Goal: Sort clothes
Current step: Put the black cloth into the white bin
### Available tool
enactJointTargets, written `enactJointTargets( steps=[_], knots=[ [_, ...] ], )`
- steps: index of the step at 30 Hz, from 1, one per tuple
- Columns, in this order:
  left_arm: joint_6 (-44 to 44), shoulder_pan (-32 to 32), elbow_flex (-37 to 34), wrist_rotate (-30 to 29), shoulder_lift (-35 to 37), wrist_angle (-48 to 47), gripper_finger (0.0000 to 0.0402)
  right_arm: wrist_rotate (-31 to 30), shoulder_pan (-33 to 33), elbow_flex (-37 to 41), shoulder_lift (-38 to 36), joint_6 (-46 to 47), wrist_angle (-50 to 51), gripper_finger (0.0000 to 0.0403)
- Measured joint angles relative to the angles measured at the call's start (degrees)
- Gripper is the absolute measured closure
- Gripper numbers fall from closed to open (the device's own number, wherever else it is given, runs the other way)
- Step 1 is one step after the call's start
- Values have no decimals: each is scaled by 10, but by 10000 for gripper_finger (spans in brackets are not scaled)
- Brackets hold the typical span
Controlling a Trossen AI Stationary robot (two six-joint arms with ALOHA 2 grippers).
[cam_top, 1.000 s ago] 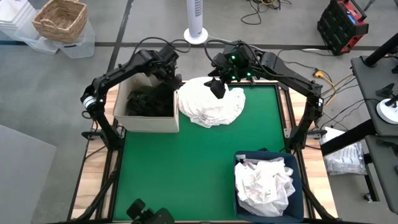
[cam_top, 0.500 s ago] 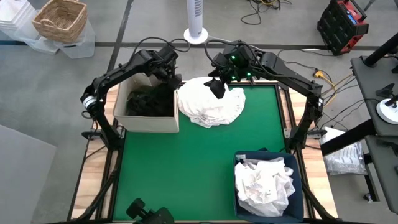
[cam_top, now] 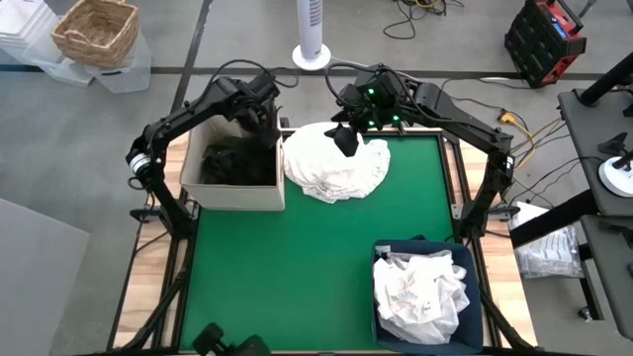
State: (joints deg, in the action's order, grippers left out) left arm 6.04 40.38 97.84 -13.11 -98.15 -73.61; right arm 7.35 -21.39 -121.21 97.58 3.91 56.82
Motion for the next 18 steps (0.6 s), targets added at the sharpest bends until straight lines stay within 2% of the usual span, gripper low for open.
enactJointTargets(
  steps=[8,18],
  knots=[
    [38,0,0,3,0,70,389,0,0,0,0,0,0,170],
    [35,1,-11,16,0,88,277,0,0,0,0,6,0,170]
  ],
)
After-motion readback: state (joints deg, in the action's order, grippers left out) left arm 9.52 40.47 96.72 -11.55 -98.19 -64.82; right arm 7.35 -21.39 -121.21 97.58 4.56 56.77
